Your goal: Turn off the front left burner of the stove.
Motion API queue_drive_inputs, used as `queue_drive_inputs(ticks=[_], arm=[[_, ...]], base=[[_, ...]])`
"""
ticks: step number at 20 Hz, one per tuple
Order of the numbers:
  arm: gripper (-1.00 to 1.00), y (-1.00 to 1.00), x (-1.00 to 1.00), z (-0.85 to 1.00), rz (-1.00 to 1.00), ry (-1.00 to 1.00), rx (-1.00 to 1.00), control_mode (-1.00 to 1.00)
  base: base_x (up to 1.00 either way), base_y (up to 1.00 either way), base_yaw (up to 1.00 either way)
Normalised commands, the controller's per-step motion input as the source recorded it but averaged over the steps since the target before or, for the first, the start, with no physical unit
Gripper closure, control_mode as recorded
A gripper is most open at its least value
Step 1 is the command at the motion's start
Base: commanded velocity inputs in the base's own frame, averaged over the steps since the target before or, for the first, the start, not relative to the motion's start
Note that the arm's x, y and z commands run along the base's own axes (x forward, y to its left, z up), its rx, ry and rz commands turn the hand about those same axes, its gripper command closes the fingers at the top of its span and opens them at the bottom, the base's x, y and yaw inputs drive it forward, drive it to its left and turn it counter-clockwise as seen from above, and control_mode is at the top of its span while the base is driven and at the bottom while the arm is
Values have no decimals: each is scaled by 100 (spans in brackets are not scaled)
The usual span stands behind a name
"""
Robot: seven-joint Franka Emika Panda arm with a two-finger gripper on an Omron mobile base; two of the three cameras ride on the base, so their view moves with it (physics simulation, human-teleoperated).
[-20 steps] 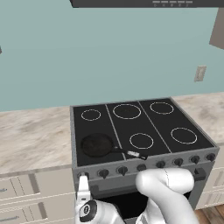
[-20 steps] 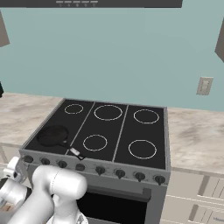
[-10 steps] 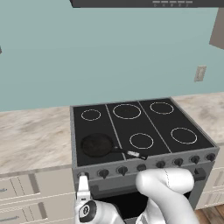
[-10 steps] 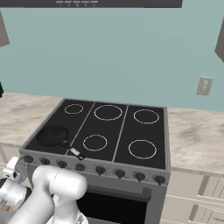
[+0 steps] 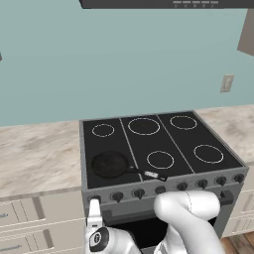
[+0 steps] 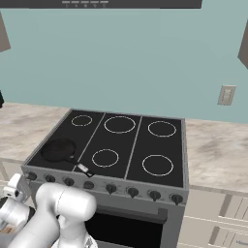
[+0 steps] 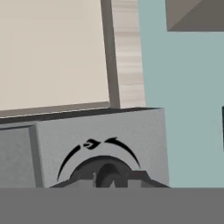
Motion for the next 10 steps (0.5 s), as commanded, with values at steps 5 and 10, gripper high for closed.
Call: queue_drive_inputs(ticks=[5, 10], arm=[[100, 0, 15, 0, 0, 0, 2, -100], [100, 0, 28, 1, 0, 0, 3, -100]], base=[[0, 0, 0], [0, 0, 0]])
